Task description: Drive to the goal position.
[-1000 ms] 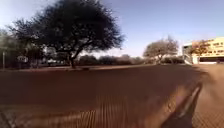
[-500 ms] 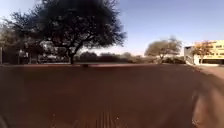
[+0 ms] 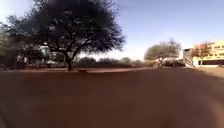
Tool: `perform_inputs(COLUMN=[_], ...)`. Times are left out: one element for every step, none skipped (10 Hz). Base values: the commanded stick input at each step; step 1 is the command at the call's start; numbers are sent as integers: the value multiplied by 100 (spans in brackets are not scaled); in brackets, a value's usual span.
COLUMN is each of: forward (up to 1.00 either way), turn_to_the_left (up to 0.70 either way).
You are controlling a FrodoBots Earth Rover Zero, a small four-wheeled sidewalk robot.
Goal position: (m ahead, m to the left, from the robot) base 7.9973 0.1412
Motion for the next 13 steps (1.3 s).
perform_inputs(forward=[100,100,100,100,100,100,100,100,100,100,100,100,100], turn_to_the_left=[0,0,0,0,0,0,0,0,0,0,0,0,0])
